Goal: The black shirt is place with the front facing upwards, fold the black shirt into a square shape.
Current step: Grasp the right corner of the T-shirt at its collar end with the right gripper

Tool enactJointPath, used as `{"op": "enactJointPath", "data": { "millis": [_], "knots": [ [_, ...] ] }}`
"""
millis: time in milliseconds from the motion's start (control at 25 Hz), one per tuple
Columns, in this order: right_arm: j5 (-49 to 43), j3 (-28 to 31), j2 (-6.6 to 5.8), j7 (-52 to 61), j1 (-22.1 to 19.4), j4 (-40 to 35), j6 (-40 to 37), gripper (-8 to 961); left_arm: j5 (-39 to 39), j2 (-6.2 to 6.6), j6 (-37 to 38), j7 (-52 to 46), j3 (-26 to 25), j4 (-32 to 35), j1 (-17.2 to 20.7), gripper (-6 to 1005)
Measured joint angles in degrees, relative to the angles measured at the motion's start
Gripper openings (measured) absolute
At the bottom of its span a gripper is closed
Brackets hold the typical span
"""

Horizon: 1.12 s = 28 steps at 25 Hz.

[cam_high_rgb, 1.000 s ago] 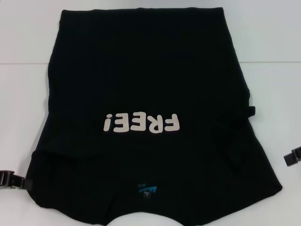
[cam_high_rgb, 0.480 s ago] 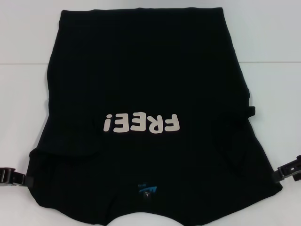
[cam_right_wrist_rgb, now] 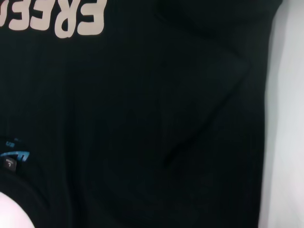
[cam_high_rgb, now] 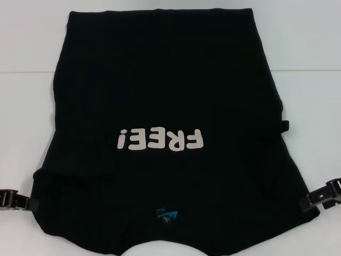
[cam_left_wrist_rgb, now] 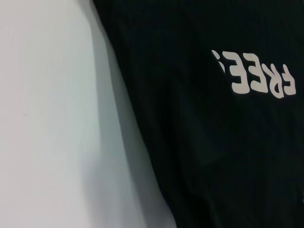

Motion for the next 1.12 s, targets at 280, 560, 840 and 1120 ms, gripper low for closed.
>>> {"op": "enactJointPath", "data": {
  "millis": [280, 560, 840, 1120],
  "knots": [
    [-0.3, 0.0, -0.01, -0.1, 0.1, 0.2, 0.4, 850, 0.0, 0.0, 0.0, 0.0, 0.0, 0.0, 0.0, 32],
    [-0.4, 0.0, -0.03, -0.1, 0.3, 0.8, 0.6, 850, 0.0, 0.0, 0.0, 0.0, 0.0, -0.1, -0.1, 35],
    [-0.4, -0.1, 0.04, -0.1, 0.5, 1.5, 0.9, 851, 0.0, 0.0, 0.2, 0.0, 0.0, -0.2, -0.2, 39],
    [-0.1, -1.0, 0.22, -0.1, 1.1, 2.7, 1.4, 851, 0.0, 0.0, 0.4, 0.1, 0.0, -0.2, -0.2, 43]
  ]
}}
